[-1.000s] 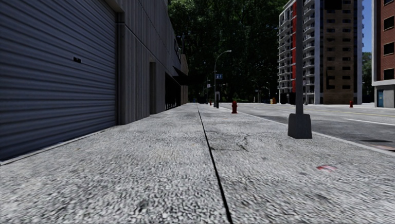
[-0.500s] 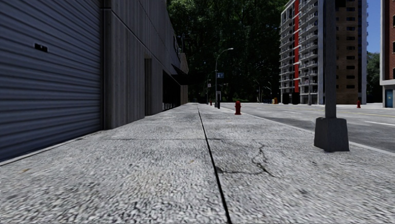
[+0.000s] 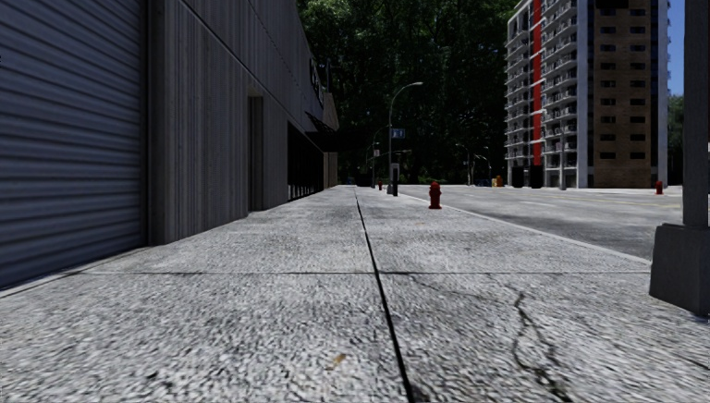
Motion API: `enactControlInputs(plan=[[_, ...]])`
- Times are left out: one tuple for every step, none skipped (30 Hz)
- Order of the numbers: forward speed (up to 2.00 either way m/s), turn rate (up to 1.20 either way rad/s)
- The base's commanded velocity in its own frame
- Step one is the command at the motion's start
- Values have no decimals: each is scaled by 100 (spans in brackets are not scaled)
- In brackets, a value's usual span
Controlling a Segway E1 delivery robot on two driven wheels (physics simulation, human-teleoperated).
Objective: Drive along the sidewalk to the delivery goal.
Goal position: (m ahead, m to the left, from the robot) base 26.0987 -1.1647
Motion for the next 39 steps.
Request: enactControlInputs(plan=[[200,0],[200,0],[200,0],[200,0],[200,0],[200,0],[200,0],[200,0],[200,0],[200,0],[200,0],[200,0],[200,0],[200,0],[200,0],[200,0],[200,0],[200,0],[200,0],[200,0],[200,0],[200,0],[200,0],[200,0],[200,0],[200,0],[200,0],[200,0],[200,0],[200,0],[200,0],[200,0],[200,0],[200,0],[200,0],[200,0],[200,0],[200,0],[200,0]])
